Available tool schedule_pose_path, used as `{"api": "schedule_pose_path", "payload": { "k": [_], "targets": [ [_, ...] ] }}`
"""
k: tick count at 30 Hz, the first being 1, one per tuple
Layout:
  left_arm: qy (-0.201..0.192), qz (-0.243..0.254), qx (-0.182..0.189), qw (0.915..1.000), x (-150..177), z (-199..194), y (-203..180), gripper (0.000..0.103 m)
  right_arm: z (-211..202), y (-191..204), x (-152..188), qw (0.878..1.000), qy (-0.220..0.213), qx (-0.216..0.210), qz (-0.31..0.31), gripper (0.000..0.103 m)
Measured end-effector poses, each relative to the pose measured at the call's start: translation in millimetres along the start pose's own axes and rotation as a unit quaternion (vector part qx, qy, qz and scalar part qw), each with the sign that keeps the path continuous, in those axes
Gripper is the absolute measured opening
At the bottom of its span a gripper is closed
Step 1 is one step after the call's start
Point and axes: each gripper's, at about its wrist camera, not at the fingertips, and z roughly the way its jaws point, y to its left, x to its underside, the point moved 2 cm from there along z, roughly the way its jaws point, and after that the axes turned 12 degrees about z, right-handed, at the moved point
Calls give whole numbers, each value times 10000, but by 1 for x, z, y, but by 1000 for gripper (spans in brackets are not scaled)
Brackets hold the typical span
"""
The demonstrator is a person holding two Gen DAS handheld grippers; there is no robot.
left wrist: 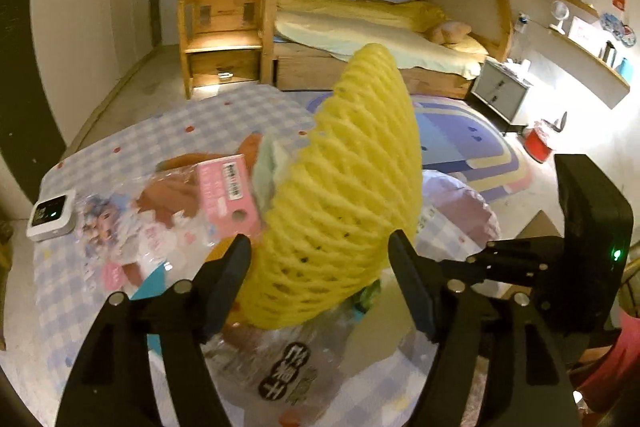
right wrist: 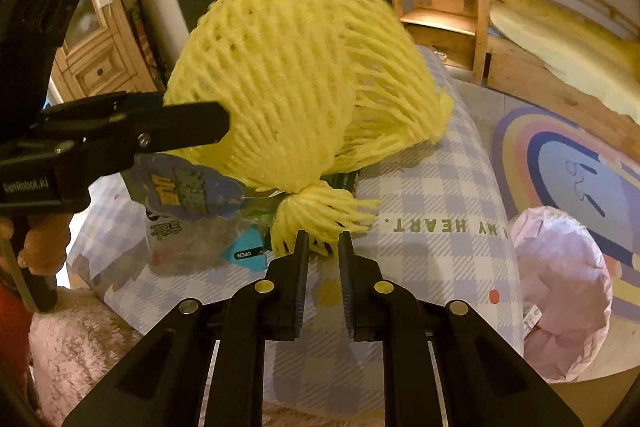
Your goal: Collect trash
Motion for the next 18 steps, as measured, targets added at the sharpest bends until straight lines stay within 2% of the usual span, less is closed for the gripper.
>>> {"api": "schedule_pose_path", "payload": {
  "k": [2, 3, 5, 8, 11, 13, 15, 18],
  "targets": [
    [64, 52, 78, 9999, -2, 3, -3, 47, -1, -1, -1, 10000, -11, 25, 16, 16],
    [117, 104, 70, 9999, -2, 4, -6, 41, -1, -1, -2, 10000, -18, 42, 20, 16],
    [156, 177, 98, 9997, -2, 3, -13, 11, -6, -2, -2, 10000, -50, 72, 45, 16],
    [-64, 249, -38, 9997, -5, -8, -26, 9, -21, -4, -1, 9996, -184, 197, 67, 16],
    [-492, 421, -453, 9969, -14, -35, -43, 9, -46, -8, -1, 9986, -415, 311, 129, 17],
    [-759, 370, -595, 9946, -21, -55, -48, 9, -61, -10, -2, 9978, -547, 338, 165, 17],
    [-1076, 296, -799, 9905, -28, -81, -50, 9, -75, -9, -3, 9970, -663, 362, 195, 18],
    [-1439, 193, -1084, 9834, -33, -116, -52, 9, -88, -5, -3, 9961, -780, 362, 199, 24]
  ]
}}
